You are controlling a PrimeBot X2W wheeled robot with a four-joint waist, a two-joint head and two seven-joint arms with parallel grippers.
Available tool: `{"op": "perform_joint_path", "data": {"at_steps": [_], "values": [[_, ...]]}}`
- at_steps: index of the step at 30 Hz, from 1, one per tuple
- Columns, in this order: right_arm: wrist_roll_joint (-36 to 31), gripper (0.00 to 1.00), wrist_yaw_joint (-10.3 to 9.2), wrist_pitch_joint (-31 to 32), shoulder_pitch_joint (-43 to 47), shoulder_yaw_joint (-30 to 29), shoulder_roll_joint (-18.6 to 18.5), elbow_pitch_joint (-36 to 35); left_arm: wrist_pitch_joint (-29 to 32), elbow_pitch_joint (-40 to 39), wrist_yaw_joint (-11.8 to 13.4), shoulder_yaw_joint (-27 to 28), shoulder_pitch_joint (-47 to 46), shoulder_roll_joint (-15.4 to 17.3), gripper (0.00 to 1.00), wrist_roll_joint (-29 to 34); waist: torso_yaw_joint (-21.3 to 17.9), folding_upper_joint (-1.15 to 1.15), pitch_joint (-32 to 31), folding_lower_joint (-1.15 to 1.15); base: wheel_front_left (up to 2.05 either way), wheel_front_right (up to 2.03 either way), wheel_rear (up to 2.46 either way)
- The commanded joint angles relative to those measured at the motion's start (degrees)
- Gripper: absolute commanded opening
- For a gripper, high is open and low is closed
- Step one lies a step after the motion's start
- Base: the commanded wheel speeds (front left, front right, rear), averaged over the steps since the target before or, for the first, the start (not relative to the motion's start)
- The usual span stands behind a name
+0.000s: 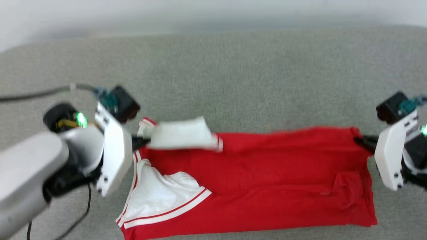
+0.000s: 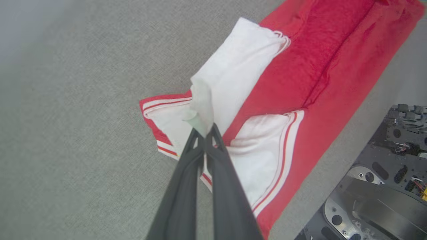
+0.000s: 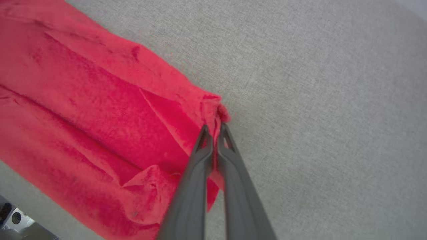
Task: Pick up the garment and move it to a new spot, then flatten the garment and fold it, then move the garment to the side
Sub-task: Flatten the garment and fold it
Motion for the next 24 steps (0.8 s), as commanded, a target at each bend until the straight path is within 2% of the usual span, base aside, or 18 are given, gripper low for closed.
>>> {"op": "perform_joint_path", "data": {"at_steps": [1, 7, 10, 16, 20, 21, 22, 24], "values": [[0.41, 0.00, -0.02, -0.67, 1.62, 0.05, -0.70, -0.66, -0.88, -0.72, 0.89, -0.31, 2.01, 0.90, 0.00, -0.39, 0.29, 0.00, -2.15, 0.01, 0.00, 0.00, 0.00], [1.18, 0.00, -0.02, -1.94, 7.70, 0.07, -1.95, -2.04, -3.31, -3.87, 4.16, -1.97, 10.97, 3.30, 0.00, -1.28, 0.06, 0.00, -3.98, 0.01, 0.00, 0.00, 0.00], [1.34, 0.00, -0.02, -2.09, 10.19, 0.02, -1.52, -1.63, -4.35, -3.49, 4.81, -2.60, 15.16, 3.66, 0.00, -1.35, -0.04, 0.00, -3.83, 0.01, 0.00, 0.00, 0.00], [0.40, 0.00, -0.02, -1.02, 12.49, 1.36, 0.15, 0.32, -6.16, -1.19, 5.64, -3.00, 20.03, 1.80, 0.00, -2.32, -0.29, 0.00, -2.80, 0.01, 0.00, 0.00, 0.00], [-0.33, 0.00, -0.02, -1.59, 12.58, 2.09, 1.80, 2.64, -7.33, 1.26, 5.23, -3.12, 22.51, -0.29, 0.00, -2.95, -0.42, 0.00, -2.30, 0.01, 0.00, 0.00, 0.00], [-0.27, 0.24, -0.02, -2.21, 12.36, 1.76, 2.24, 3.08, -7.94, 1.87, 5.51, -2.99, 22.77, -0.61, 0.27, -2.89, -0.43, 0.00, -2.36, 0.01, 0.00, 0.00, 0.00], [-0.30, 1.00, -0.02, -2.91, 12.03, 1.46, 2.56, 3.29, -9.00, 2.26, 5.85, -2.72, 22.94, -0.90, 1.00, -2.40, -0.44, 0.00, -2.53, 0.01, 0.00, 0.00, 0.00], [-0.26, 1.00, -0.02, -4.12, 11.62, 1.09, 2.64, 2.96, -11.58, 2.82, 6.61, -1.92, 23.49, -1.30, 1.00, -2.07, -0.51, 0.00, -3.08, 0.01, 0.00, 0.00, 0.00]]}}
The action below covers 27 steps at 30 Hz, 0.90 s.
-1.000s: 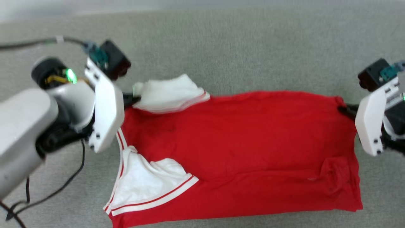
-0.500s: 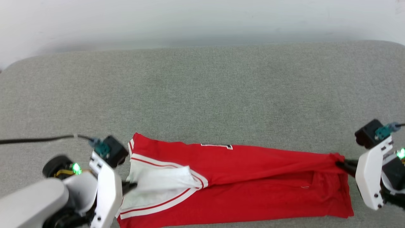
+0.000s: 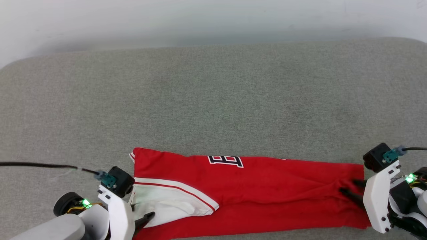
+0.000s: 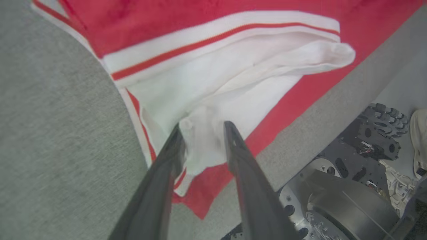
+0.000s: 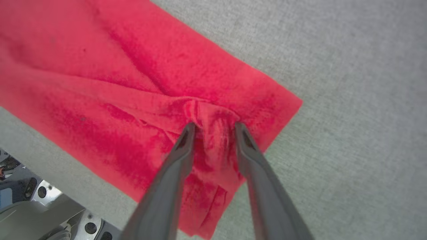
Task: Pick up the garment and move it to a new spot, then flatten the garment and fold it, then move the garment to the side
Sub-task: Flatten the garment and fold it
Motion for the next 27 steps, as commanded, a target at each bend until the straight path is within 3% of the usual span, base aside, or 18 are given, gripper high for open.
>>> {"op": "perform_joint_path", "data": {"at_steps": [1, 5, 8, 15, 21, 25, 27], "values": [[0.34, 1.00, -0.02, -0.40, -0.58, -0.31, 0.11, -0.34, -0.57, 0.08, 0.32, 0.20, 0.89, -0.09, 1.00, 0.10, -0.08, 0.00, -0.41, 0.01, 0.00, 0.00, 0.00], [0.79, 1.00, -0.02, -2.67, -0.97, -2.15, -1.79, -3.19, -6.95, -0.34, 2.74, 2.13, 1.63, 0.79, 1.00, 2.48, -0.21, 0.00, -1.61, 0.01, 0.00, 0.00, 0.00], [1.37, 1.00, -0.02, -4.63, -0.72, -5.01, -3.14, -5.87, -12.87, -0.95, 5.88, 4.46, 2.58, 1.03, 1.00, 3.32, -0.26, 0.00, -2.11, 0.01, 0.00, 0.00, 0.00], [2.68, 1.00, -0.02, -7.89, 2.85, -15.70, -3.65, -6.41, -27.48, -1.18, 16.71, 10.43, 5.43, 0.06, 1.00, 6.12, -0.02, 0.00, -1.97, 0.01, 0.00, 0.00, 0.00], [4.54, 1.00, -0.02, -6.05, 7.35, -21.68, -1.50, -3.45, -30.67, -1.40, 24.65, 19.00, 9.44, -4.06, 1.00, 11.65, 0.63, 0.00, -1.20, 0.01, 0.00, 0.00, 0.00], [6.53, 1.00, -0.02, -3.49, 10.65, -23.82, 0.44, -1.26, -30.61, -2.21, 28.03, 27.62, 15.24, -8.46, 1.00, 19.49, 1.21, 0.00, -0.55, 0.01, 0.00, 0.00, 0.00], [7.67, 1.00, -0.02, -1.96, 12.03, -24.54, 1.31, -0.31, -30.63, -2.65, 28.58, 32.21, 18.00, -11.00, 1.00, 23.35, 1.53, 0.00, -0.30, 0.01, 0.00, 0.00, 0.00]]}}
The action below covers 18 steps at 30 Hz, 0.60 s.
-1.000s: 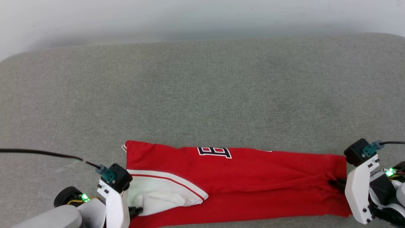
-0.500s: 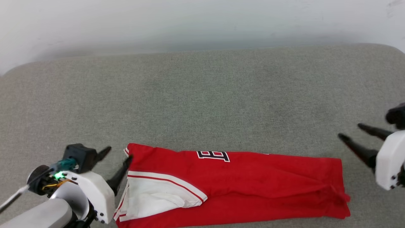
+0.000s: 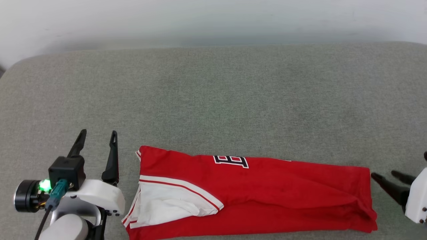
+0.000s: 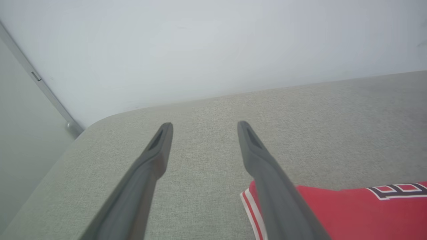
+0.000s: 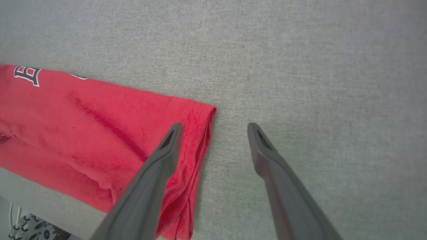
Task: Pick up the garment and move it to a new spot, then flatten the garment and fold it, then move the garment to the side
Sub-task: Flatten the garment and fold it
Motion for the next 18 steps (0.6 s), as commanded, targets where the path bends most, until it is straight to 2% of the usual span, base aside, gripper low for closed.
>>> {"op": "perform_joint_path", "data": {"at_steps": [1, 5, 10, 14, 18], "values": [[0.80, 1.00, -0.02, 0.51, 0.99, -0.35, 0.67, 0.44, -0.12, -0.20, -0.03, 1.38, 1.29, -0.99, 1.00, 1.32, 0.23, 0.00, 0.20, 0.00, 0.00, 0.00, 0.00], [3.45, 1.00, -0.01, 2.74, 3.28, -0.78, 3.25, 1.52, -0.12, -0.22, -1.82, 10.17, 6.46, -6.68, 1.00, 7.38, 0.99, 0.00, 0.67, 0.00, 0.00, 0.00, 0.00], [6.60, 1.00, -0.01, 6.03, 5.80, 1.17, 6.83, 2.33, -0.13, 0.34, -5.75, 20.10, 11.32, -14.76, 1.00, 13.10, 1.87, 0.00, 1.04, 0.00, 0.00, 0.00, 0.00], [8.06, 1.00, 0.00, 6.95, 6.83, 3.79, 9.93, 1.90, -0.13, 1.15, -9.90, 25.41, 13.85, -19.45, 1.00, 18.90, 2.24, 0.00, 1.16, 0.00, 0.00, 0.00, 0.00], [6.68, 1.00, 0.05, 5.95, 6.11, 5.26, 11.48, 3.69, -0.13, 1.11, -12.68, 29.35, 15.78, -23.46, 1.00, 24.78, 2.42, 0.00, 1.11, 0.00, 0.00, 0.00, 0.00]]}}
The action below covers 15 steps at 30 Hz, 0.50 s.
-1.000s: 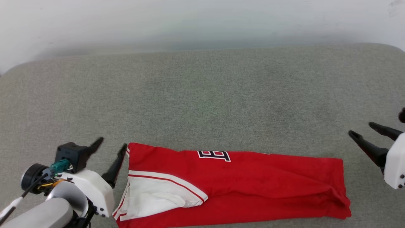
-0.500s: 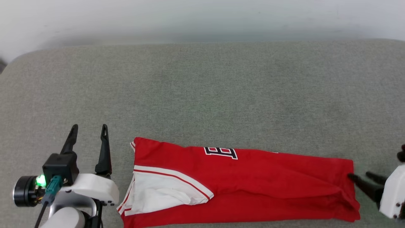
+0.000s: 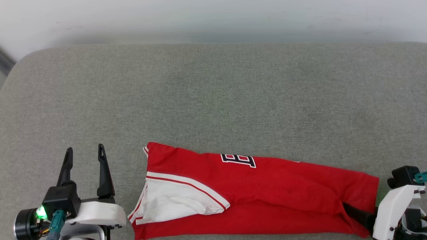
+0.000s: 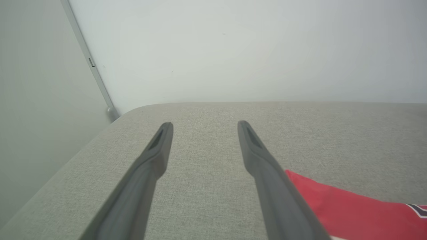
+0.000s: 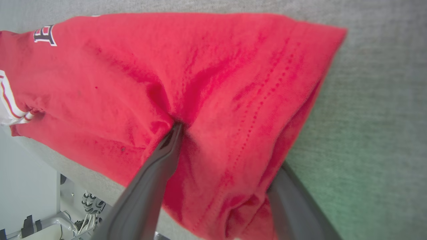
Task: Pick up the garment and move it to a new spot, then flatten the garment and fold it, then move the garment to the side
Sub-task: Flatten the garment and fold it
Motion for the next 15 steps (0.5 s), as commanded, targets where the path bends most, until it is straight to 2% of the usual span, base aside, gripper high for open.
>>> {"op": "perform_joint_path", "data": {"at_steps": [1, 2, 3, 8, 15], "values": [[-0.18, 1.00, 0.14, 0.48, 1.55, 2.65, 3.30, 1.71, -0.12, -0.36, -0.50, 0.95, 0.88, -0.95, 1.00, 1.43, 0.05, 0.00, -0.06, 0.00, 0.00, 0.00, 0.00], [-0.55, 0.79, 0.12, -0.42, 1.04, 2.34, 3.59, 2.32, -0.12, -0.71, -1.00, 1.99, 1.31, -2.01, 1.00, 2.64, 0.07, 0.00, -0.11, 0.00, 0.00, 0.00, 0.00], [-1.00, 0.00, 0.12, -1.11, 0.50, 2.37, 3.69, 2.61, -0.12, -1.09, -1.44, 2.70, 1.79, -2.93, 1.00, 4.00, 0.10, 0.00, -0.20, 0.00, 0.00, 0.00, 0.00], [-1.94, 0.00, 0.06, -4.03, -1.28, 1.61, 2.22, 3.20, -0.13, -2.84, -3.18, 5.55, 4.44, -6.99, 1.00, 9.52, -0.11, 0.00, -1.14, 0.00, 0.00, 0.00, 0.00], [-1.36, 0.00, 0.04, -5.15, -1.99, -1.47, -3.20, 3.54, -0.13, -3.63, -5.08, 8.01, 7.69, -11.06, 1.00, 13.45, -0.29, 0.00, -3.29, 0.00, 0.00, 0.00, 0.00]]}}
